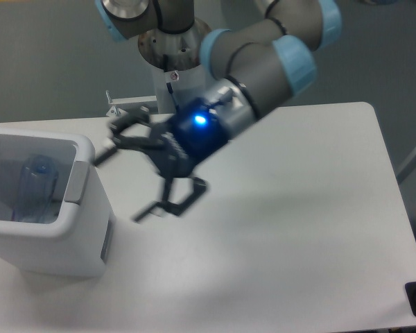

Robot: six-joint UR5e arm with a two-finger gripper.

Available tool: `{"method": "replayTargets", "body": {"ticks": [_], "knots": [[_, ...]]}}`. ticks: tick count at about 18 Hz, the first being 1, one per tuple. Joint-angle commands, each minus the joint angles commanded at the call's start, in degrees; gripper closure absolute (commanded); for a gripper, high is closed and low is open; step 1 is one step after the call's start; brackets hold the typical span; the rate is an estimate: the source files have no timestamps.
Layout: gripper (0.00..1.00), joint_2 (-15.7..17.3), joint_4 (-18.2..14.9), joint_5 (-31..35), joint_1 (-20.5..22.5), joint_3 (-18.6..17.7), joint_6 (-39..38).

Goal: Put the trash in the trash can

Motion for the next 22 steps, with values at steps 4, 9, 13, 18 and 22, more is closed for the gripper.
{"method": "replayTargets", "body": {"ticks": [4,9,13,18,22], "knots": [[0.0,-0.6,-0.1,22.6,1.2,-1.1,4.8],[0.0,-2.6,0.1,32.8,2.0,-0.9,5.0],[0.0,-4.0,0.1,35.0,2.6,-0.6,6.8],[0.0,-4.3,-0.2,48.8,3.2,-1.0,10.5],[0.0,-5.0,-0.4,52.1,3.0,-1.1,10.6]]}}
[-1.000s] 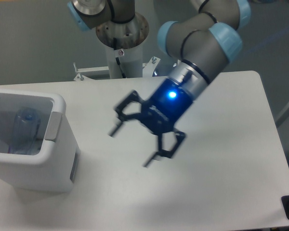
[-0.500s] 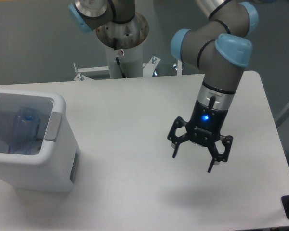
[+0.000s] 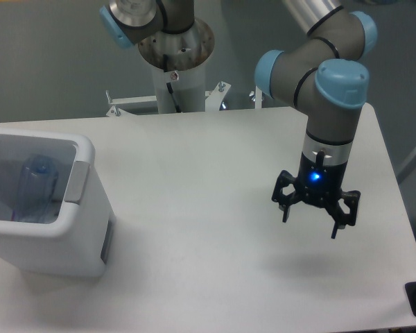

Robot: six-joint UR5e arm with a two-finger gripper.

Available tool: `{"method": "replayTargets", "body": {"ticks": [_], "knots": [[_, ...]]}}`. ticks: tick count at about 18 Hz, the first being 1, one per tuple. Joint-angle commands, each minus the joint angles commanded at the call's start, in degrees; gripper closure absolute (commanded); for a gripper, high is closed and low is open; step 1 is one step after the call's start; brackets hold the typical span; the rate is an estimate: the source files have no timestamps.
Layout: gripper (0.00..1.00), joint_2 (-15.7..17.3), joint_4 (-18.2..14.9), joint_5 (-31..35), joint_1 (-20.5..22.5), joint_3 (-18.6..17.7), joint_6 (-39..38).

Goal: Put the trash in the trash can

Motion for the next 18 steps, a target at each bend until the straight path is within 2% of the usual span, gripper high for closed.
{"method": "replayTargets", "body": {"ticks": [5,10,18], "knots": [[0.0,-0.9,0.0,6.8,-0.7,-0.1,2.9],[0.0,-0.1,-0.3,9.2,-0.8,-2.7,4.6],[0.0,-0.1,-0.3,11.7,-1.2,-3.9,4.9]]}}
